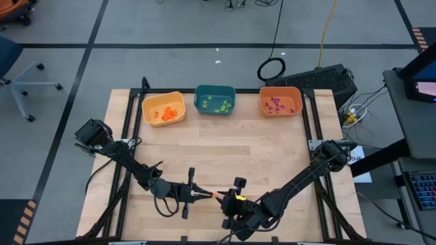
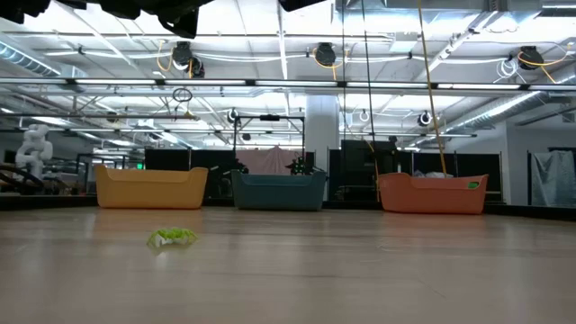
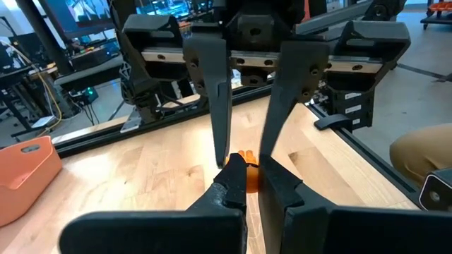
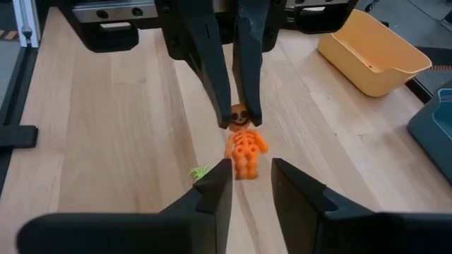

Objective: Sort Halloween decoration
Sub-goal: Put the orange skeleton toy into the yellow bin

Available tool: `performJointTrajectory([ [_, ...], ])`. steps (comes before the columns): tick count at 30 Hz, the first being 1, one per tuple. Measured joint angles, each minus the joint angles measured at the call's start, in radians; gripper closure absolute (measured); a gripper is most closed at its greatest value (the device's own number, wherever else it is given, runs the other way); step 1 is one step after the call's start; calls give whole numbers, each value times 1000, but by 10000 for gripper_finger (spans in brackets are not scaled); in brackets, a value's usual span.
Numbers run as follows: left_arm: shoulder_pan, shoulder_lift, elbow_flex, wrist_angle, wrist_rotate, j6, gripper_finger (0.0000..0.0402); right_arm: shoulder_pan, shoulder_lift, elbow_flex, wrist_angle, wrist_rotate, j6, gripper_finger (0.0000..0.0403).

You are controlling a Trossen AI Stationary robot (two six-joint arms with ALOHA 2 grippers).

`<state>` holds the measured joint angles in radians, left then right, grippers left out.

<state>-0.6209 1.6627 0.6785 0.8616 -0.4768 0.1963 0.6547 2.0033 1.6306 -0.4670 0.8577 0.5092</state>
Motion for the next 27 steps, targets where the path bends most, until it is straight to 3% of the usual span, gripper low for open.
performJointTrajectory([
  [11, 0, 0, 0, 0, 0, -8, 392, -1, 0, 0, -7, -4, -21, 397],
  [27, -1, 0, 0, -53, -11, -60, 272, -1, 0, 0, -6, 0, -24, 401],
])
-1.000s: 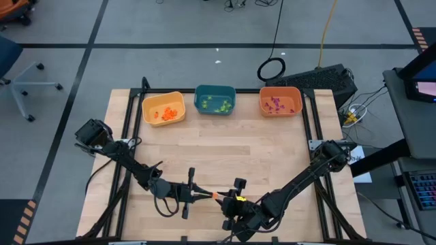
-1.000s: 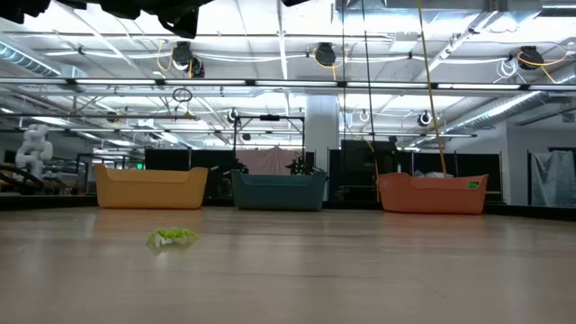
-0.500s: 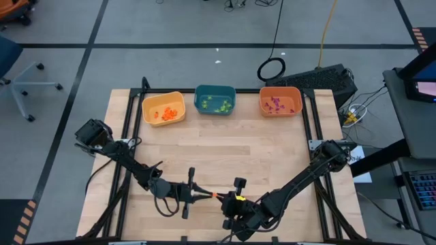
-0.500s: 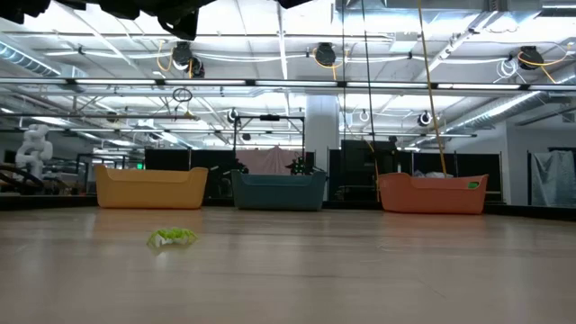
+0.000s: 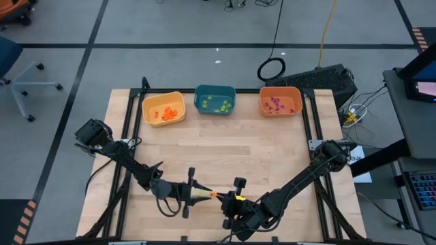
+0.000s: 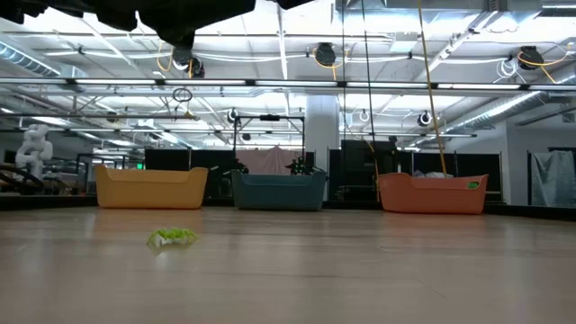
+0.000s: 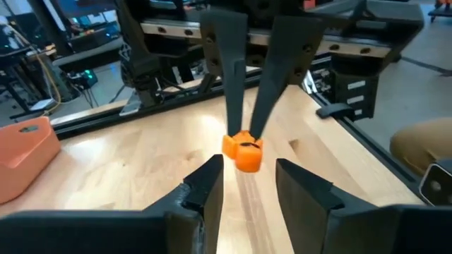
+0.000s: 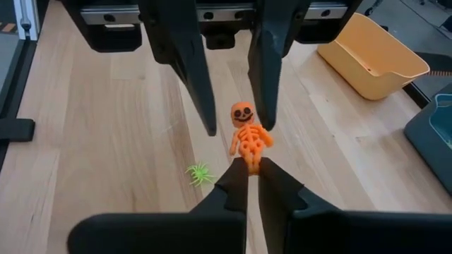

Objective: Sort Halloween decoration
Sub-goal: Put the orange skeleton toy into the yellow bin

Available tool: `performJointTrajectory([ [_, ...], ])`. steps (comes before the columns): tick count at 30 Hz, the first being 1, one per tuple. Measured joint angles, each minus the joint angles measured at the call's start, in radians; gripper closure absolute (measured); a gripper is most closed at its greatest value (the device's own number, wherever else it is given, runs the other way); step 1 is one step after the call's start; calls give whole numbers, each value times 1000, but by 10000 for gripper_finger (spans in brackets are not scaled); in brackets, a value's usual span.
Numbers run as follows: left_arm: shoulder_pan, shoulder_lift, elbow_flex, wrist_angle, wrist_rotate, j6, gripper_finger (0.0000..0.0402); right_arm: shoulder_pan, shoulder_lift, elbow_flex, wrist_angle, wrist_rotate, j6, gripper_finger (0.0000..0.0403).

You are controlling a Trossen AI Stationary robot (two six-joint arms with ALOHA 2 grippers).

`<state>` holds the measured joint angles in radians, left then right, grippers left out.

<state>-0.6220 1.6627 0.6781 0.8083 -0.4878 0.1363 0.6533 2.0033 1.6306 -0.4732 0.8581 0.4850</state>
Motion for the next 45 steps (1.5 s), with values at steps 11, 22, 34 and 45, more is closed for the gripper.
performJointTrajectory([
  [11, 0, 0, 0, 36, -15, 27, 317, 0, 0, 0, 0, 0, 0, 402],
  [22, 0, 0, 0, 20, -17, 37, 393, 0, 0, 0, -1, 0, 0, 399],
  [34, 43, -43, 0, -101, -18, 82, 398, 0, 0, 0, -24, 8, 41, 292],
  [45, 159, -396, 0, -724, -56, -51, 395, 0, 0, 0, -110, 8, 124, 248],
])
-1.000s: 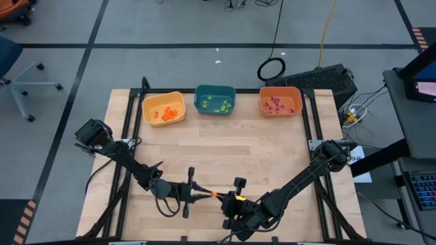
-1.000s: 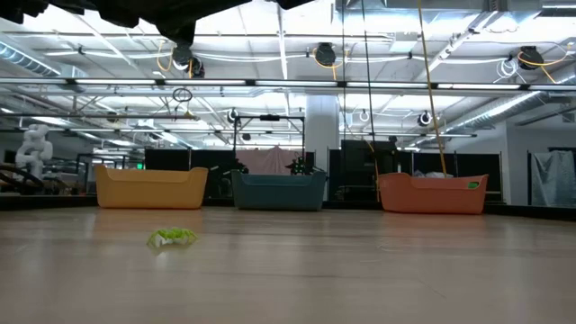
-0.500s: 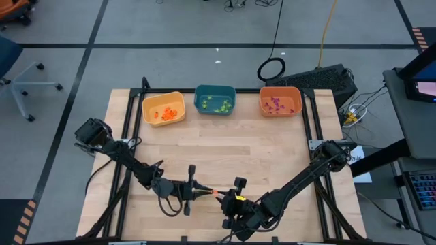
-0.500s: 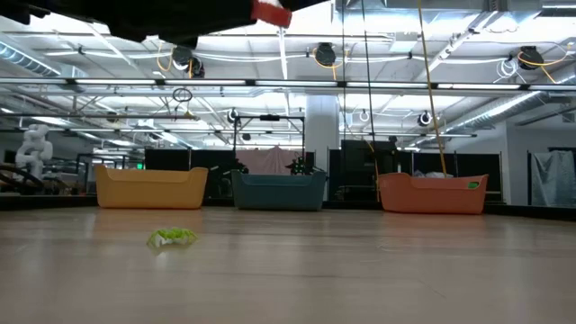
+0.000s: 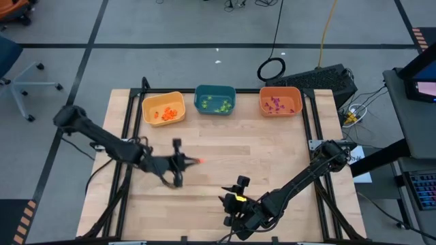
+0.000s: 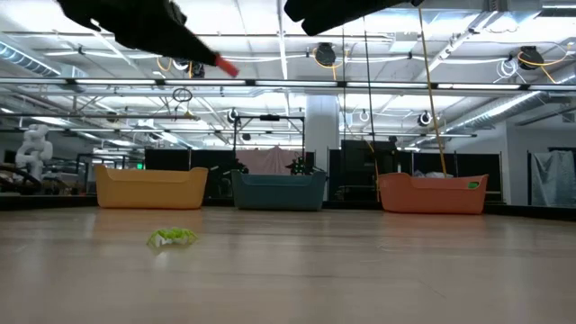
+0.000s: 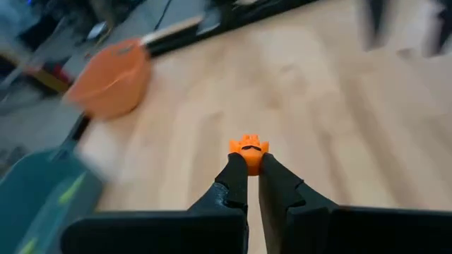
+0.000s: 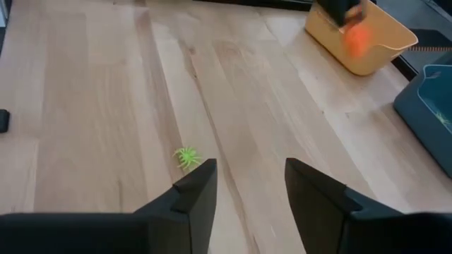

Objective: Sort Halloween decoration
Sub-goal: Put the orange skeleton toy into the yellow bin

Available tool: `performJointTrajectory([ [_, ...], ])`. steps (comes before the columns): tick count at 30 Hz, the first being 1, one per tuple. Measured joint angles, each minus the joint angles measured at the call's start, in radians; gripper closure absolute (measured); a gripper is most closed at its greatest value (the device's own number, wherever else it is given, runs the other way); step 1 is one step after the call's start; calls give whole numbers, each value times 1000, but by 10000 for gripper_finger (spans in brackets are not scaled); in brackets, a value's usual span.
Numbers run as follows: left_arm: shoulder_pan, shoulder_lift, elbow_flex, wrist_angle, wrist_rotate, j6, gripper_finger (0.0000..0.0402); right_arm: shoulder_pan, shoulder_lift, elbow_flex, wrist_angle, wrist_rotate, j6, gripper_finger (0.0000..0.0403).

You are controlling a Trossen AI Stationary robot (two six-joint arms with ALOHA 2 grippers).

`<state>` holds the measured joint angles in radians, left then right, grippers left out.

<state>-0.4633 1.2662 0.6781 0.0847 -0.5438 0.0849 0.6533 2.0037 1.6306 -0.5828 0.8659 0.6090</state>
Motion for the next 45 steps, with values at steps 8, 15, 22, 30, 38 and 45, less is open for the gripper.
performJointTrajectory([
  [8, 197, -317, 0, -448, -90, -96, 392, 0, 0, 0, 2, -3, 1, 248],
  [15, 467, -461, -6, -632, -141, -76, 391, 1, 0, 0, 2, -3, 1, 248],
  [22, 736, -451, -63, -631, -17, -51, 391, 3, 0, 0, 3, -4, -3, 248],
  [30, 900, -377, -126, -539, 104, -55, 391, 3, 0, 0, 3, -4, -9, 248],
  [38, 963, -249, -129, -529, 125, -109, 391, 3, 0, 0, 3, -4, -14, 248],
  [45, 975, -156, -129, -526, 125, -159, 391, 3, 0, 0, 3, -4, -19, 248],
])
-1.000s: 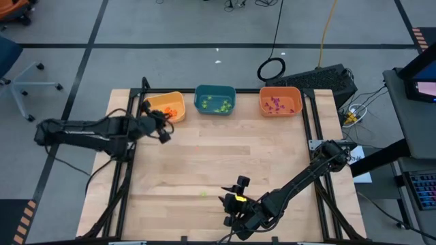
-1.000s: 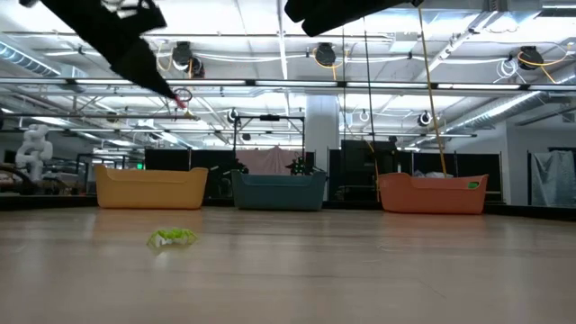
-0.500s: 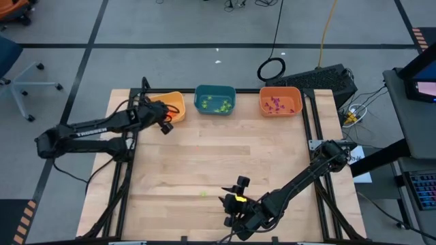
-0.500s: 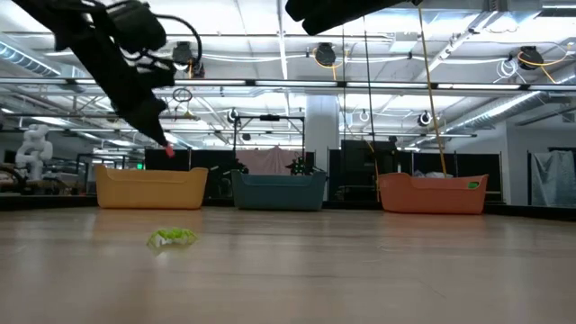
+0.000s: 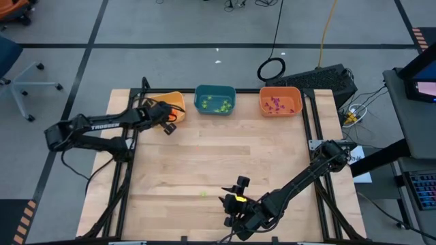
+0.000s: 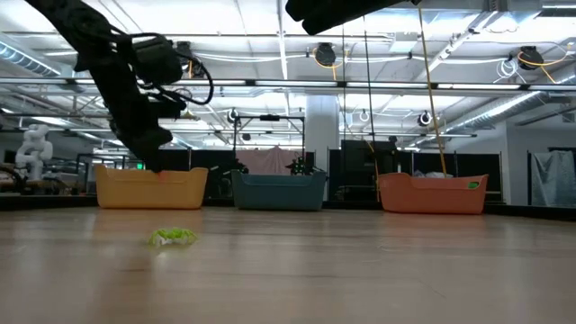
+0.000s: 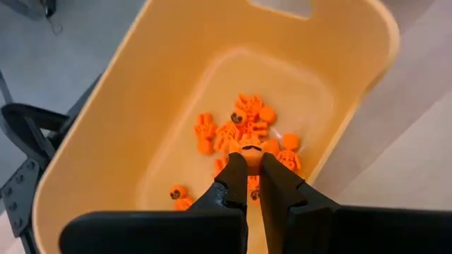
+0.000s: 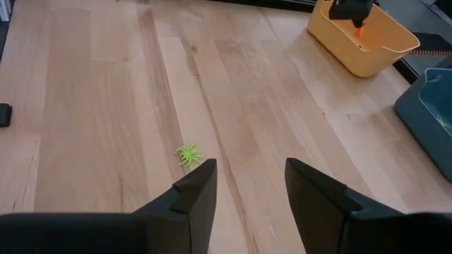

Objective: Sort Halloween decoration
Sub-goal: Put the orange skeleton toy into the yellow bin, then put the green spider toy into the blue bin

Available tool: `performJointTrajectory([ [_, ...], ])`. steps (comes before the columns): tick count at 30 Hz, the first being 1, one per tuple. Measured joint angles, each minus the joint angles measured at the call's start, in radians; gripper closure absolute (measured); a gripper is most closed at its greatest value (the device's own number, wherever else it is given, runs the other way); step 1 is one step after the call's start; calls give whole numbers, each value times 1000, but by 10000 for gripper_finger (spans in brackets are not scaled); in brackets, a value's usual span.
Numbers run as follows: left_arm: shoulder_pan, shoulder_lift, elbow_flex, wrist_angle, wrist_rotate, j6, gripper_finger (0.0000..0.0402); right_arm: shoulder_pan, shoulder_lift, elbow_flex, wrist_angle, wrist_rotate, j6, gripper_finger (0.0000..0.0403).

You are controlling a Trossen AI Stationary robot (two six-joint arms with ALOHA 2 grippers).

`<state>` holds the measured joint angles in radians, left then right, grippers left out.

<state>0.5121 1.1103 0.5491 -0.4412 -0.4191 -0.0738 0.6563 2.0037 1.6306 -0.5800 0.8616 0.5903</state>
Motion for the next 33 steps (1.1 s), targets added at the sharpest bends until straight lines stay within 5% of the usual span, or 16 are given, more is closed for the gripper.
performJointTrajectory([
  [5, 0, 27, 0, -8, 16, -88, 374, 0, 0, 0, 0, 0, 0, 248],
  [14, -5, 15, 1, -39, 85, -189, 242, 0, 35, 0, 18, -32, -15, 248],
  [19, -64, -42, 13, -91, 99, -221, 209, -4, 69, 0, 36, -43, -54, 248],
  [26, -328, -176, 13, -140, 105, -299, 208, -12, 90, 0, 59, -53, -53, 248],
  [33, -782, -184, 13, -27, 3, -392, 208, -11, 90, 0, 59, -54, -29, 248],
])
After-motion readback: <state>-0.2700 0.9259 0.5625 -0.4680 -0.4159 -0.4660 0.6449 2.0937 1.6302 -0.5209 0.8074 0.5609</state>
